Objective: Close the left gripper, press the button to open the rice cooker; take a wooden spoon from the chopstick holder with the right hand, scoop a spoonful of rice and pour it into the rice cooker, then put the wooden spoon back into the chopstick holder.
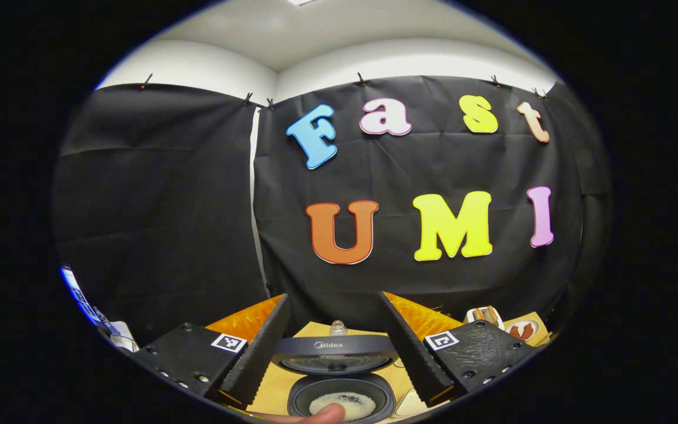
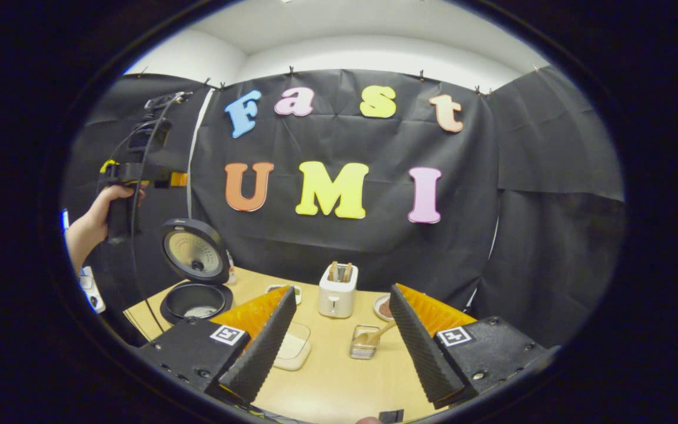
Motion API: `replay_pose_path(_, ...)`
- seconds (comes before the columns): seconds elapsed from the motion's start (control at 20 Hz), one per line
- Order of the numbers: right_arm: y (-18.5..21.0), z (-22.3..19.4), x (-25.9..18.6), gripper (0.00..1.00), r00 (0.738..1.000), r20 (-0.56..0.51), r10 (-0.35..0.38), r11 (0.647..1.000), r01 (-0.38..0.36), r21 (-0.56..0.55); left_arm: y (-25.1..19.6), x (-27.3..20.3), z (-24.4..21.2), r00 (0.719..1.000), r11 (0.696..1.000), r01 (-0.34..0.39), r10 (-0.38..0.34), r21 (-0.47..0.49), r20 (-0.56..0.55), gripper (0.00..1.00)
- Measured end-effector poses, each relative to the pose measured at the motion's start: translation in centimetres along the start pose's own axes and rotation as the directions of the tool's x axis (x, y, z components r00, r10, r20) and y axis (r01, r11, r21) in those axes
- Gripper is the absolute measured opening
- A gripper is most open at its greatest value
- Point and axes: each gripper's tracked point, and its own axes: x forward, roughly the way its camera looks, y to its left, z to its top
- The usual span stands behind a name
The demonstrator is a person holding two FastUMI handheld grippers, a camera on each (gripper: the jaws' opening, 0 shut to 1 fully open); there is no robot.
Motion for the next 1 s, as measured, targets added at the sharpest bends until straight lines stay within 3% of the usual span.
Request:
replay_pose_path(0.1, 0.4, 1.2, -1.1, 1.0, 0.999, 0.039, 0.011, 1.0, -0.012, 0.02, 0.6, 2.5, -0.2, 0.999, 1.0, -0.027, 0.027, -0.006, -0.017, 0.9)
replay_pose_path(0.15, 0.1, 2.0, -1.5, 1.0, 0.998, 0.066, 0.002, 1.0, -0.003, 0.023, 1.0, 3.6, -0.9, 0.998, 0.999, -0.044, 0.044, -0.004, -0.041, 0.99)
replay_pose_path(0.25, -0.5, 3.0, -2.2, 1.0, 0.995, 0.095, -0.017, 1.0, 0.017, 0.0, 1.9, 5.8, -2.0, 0.994, 0.997, -0.078, 0.078, 0.014, -0.07, 0.95)
replay_pose_path(0.4, -0.3, 4.0, -2.8, 1.0, 0.993, 0.113, -0.014, 0.999, 0.017, -0.028, 1.7, 8.7, -5.6, 0.976, 0.996, -0.082, 0.089, 0.044, -0.198, 0.95)
replay_pose_path(0.5, 0.0, 4.4, -3.1, 1.0, 0.993, 0.119, -0.007, 0.999, 0.012, -0.035, 1.6, 9.5, -8.5, 0.942, 0.995, -0.076, 0.091, 0.059, -0.322, 0.95)
replay_pose_path(0.6, 0.2, 4.8, -3.3, 1.0, 0.992, 0.124, 0.0, 0.999, 0.005, -0.034, 1.2, 9.1, -11.3, 0.887, 0.998, -0.058, 0.066, 0.031, -0.458, 0.96)
replay_pose_path(0.75, 0.1, 5.3, -3.7, 1.0, 0.991, 0.131, 0.002, 1.0, 0.002, -0.029, 0.4, 8.0, -13.3, 0.835, 1.0, -0.029, 0.017, -0.013, -0.55, 0.95)
replay_pose_path(1.0, 0.3, 4.9, -3.6, 1.0, 0.993, 0.113, 0.021, 1.0, -0.02, -0.008, -0.9, 5.4, -16.5, 0.777, 1.0, 0.005, -0.02, -0.025, -0.629, 0.97)
